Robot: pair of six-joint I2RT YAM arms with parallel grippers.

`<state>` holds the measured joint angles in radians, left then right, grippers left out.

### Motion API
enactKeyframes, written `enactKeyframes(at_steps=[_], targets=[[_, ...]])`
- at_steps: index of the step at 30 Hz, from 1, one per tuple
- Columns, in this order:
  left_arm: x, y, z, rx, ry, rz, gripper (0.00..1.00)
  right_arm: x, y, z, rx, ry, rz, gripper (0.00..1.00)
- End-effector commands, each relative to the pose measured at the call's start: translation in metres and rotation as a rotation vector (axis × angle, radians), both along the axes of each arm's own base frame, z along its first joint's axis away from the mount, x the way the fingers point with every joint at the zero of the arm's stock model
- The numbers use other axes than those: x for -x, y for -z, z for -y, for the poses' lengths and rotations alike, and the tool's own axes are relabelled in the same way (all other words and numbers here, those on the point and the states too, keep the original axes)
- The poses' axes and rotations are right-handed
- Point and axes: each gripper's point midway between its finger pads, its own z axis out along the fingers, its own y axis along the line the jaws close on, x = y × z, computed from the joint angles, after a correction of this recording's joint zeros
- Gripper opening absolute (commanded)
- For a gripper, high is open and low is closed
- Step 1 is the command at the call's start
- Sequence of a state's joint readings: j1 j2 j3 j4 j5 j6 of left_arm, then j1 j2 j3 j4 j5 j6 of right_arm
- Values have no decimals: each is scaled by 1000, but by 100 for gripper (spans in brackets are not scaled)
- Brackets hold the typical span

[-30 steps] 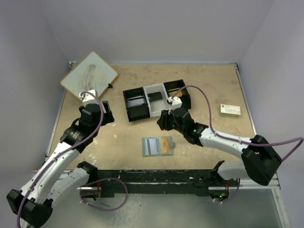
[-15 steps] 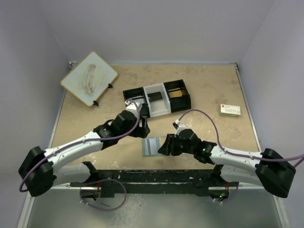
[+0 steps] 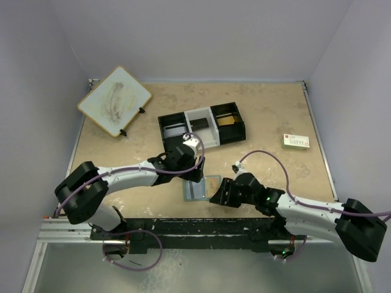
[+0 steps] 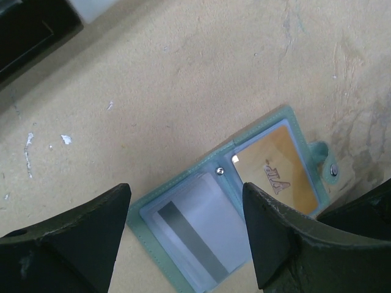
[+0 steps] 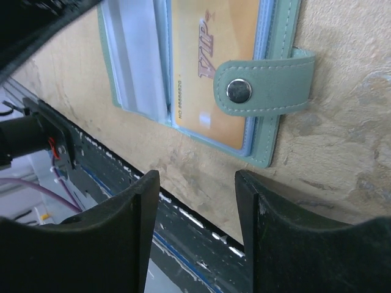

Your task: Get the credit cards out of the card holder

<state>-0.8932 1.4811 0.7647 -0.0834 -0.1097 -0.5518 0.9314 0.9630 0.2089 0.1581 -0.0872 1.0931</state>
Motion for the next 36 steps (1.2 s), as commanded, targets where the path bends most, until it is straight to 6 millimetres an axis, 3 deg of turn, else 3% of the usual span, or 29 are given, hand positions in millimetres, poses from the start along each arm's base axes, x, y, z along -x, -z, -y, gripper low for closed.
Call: enactKeyframes(at_steps=[1, 9, 12, 18, 24, 29, 36], targets=[[-5, -3, 18, 37, 58, 36, 72, -7, 12, 9, 49, 98, -35, 57], [18, 20, 8, 65, 59, -25, 69, -51, 22, 25, 67, 186, -28, 57], [32, 22, 5, 110, 70, -52, 68, -64, 13, 15, 13, 200, 0, 57], [61, 19, 14, 189, 99, -90, 65, -86, 15, -2, 38, 145, 7, 57], [85, 19, 12, 254, 9, -87, 62, -103, 16, -17, 91, 57, 37, 56], [102, 15, 26, 317, 2, -71, 62, -114, 14, -35, 124, -111, 115, 54], [111, 5, 70, 389, 35, -54, 62, -95, 18, -70, 102, -316, 130, 51]])
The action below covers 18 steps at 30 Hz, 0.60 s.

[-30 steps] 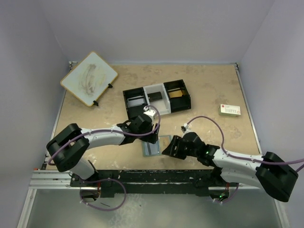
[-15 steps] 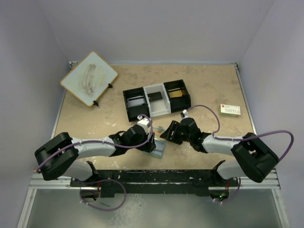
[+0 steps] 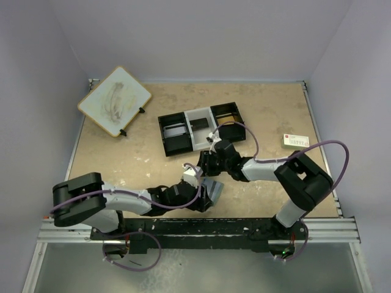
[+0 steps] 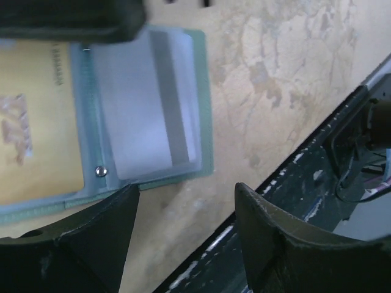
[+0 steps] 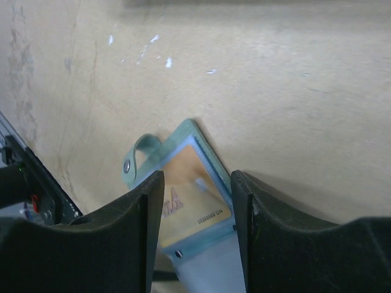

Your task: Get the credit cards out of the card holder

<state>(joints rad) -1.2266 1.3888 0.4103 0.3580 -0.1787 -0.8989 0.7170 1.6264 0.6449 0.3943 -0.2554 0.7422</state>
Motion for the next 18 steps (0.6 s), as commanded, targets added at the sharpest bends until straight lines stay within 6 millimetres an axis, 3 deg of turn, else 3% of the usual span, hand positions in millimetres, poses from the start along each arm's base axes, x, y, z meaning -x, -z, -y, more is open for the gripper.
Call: enactKeyframes(at_steps=[1, 4, 9, 14, 18], targets=[[1, -17, 37, 88, -12, 19, 62, 32, 17, -9, 78, -182, -24, 51], [8, -19, 44, 52, 1, 47, 62, 30, 14, 0, 126, -135, -25, 51], [10, -27, 25, 44, -27, 69, 63, 1, -9, 31, 218, 91, 48, 55], [4, -39, -11, 14, -89, 109, 63, 4, -30, 28, 119, 138, 52, 55], [-6, -46, -36, -33, -154, 160, 61, 13, -32, 20, 4, 141, 36, 51]])
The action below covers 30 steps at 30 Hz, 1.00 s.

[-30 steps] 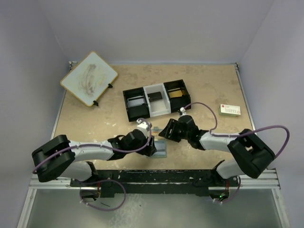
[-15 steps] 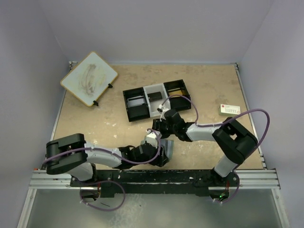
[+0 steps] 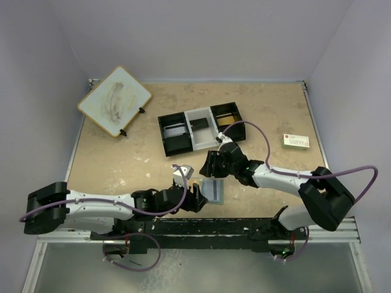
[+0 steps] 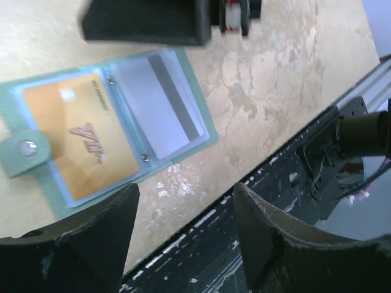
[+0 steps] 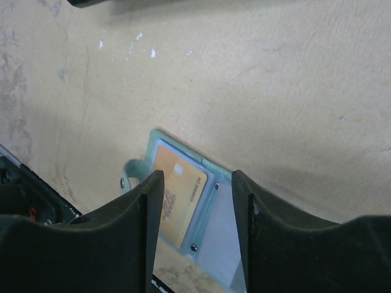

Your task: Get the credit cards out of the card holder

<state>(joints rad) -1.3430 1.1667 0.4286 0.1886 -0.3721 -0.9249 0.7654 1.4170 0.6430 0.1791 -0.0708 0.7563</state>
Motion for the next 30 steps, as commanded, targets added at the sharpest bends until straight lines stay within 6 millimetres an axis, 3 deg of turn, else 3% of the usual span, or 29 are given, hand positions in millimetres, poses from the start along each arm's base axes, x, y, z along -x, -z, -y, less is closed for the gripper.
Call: enactKeyframes(at_steps=[1, 7, 16, 25, 30], targets=[[-19, 3, -34, -102, -125, 61, 60, 11, 0, -7, -125, 31, -39, 50], [-32, 16, -39, -165, -169, 52, 50, 34, 7, -15, -263, 22, -112, 41], [-43, 30, -41, -219, -223, 52, 39, 49, 11, -19, -285, 15, -145, 34], [-47, 18, -33, -197, -197, 77, 37, 64, 30, -21, -283, 10, -205, 31], [-55, 35, -42, -238, -216, 37, 35, 63, 40, -15, -271, 56, -223, 30]])
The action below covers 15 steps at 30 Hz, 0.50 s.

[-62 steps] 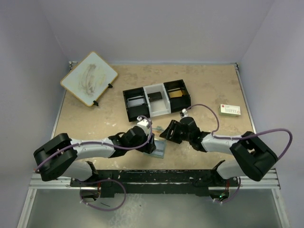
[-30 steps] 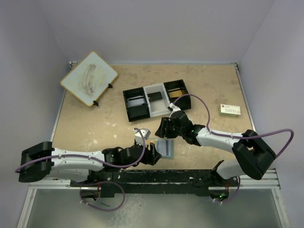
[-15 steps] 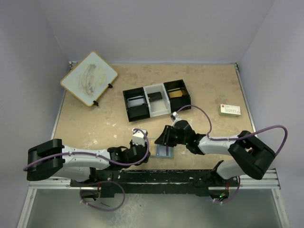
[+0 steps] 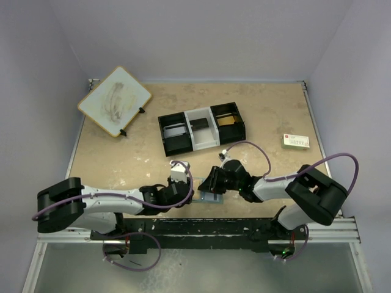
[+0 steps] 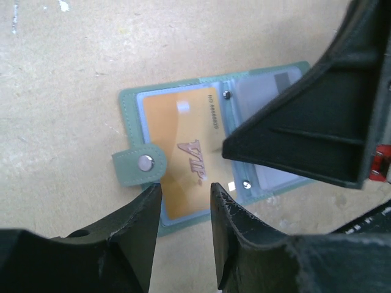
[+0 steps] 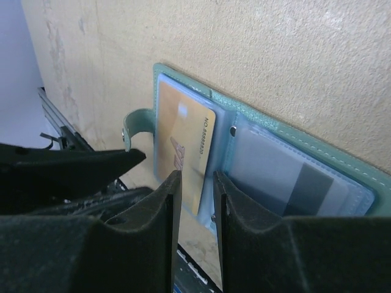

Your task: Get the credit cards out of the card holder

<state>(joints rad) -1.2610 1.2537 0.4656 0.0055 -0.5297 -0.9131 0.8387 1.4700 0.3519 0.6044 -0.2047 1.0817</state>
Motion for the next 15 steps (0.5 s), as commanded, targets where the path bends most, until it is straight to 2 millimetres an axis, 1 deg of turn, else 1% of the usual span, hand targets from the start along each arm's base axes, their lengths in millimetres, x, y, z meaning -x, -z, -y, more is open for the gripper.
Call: enactKeyframes(at_steps=[1, 5, 7, 10, 12, 15], targets=[[-14, -1, 5, 13, -19, -8, 35, 0, 4, 2, -7, 36, -11, 30], [-15, 5, 2, 5, -18, -17, 34, 2, 8, 5, 0, 45, -22, 29], [-14, 9, 2, -4, -9, -26, 31, 1, 8, 5, -2, 46, -23, 29], [-11, 17, 1, -24, 1, -43, 26, 0, 4, 1, -25, 39, -10, 27], [-8, 22, 0, -39, 7, -56, 22, 1, -1, -3, -49, 22, -1, 24], [-4, 28, 1, -44, 23, -75, 17, 2, -6, -8, -84, 4, 0, 23]])
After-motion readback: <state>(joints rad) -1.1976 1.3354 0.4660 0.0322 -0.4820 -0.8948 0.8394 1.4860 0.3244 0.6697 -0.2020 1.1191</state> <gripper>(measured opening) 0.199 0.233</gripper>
